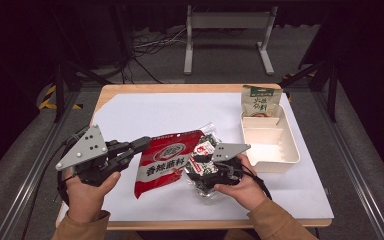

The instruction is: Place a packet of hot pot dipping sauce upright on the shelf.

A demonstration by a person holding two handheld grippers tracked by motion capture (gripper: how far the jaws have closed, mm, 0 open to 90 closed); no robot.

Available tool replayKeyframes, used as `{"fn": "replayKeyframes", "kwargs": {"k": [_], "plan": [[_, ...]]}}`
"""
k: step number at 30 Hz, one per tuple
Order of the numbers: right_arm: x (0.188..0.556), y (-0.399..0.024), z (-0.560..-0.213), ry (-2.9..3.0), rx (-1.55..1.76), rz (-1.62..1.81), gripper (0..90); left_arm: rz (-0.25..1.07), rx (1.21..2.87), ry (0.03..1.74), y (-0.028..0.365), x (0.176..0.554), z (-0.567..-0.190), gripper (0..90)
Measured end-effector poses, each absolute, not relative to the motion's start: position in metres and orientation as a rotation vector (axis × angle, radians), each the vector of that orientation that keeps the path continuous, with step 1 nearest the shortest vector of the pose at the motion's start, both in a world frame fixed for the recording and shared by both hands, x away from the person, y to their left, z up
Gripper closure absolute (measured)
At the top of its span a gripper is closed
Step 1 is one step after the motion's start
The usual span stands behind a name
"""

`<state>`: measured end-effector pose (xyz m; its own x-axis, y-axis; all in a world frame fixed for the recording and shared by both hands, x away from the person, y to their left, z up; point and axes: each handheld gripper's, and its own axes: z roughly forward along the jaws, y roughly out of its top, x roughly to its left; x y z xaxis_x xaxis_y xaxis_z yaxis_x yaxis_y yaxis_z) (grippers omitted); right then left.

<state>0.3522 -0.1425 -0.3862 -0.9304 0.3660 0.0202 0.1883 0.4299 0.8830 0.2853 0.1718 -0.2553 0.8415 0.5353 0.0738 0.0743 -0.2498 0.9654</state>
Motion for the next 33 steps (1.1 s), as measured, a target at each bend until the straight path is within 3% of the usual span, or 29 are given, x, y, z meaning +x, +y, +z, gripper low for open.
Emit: {"fn": "replayKeyframes", "kwargs": {"k": [10, 13, 20, 33], "plan": [[0.35, -0.132, -0.394, 2.515, 0.342, 1.688, 35.8, 0.446, 1.766, 0.418, 0.168, 0.278, -0.252, 90.0], [0.348, -0.129, -0.395, 2.539, 0.291, 1.704, 44.0, 0.457, 1.768, 0.405, 0.167, 0.278, -0.253, 90.0], [0.345, -0.129, -0.395, 2.576, 0.197, 1.676, 76.8, 0.451, 1.76, 0.425, 0.171, 0.28, -0.257, 90.0], [0.349, -0.147, -0.385, 2.577, 0.229, 1.661, 83.6, 0.422, 1.76, 0.464, 0.178, 0.288, -0.262, 90.0]]}}
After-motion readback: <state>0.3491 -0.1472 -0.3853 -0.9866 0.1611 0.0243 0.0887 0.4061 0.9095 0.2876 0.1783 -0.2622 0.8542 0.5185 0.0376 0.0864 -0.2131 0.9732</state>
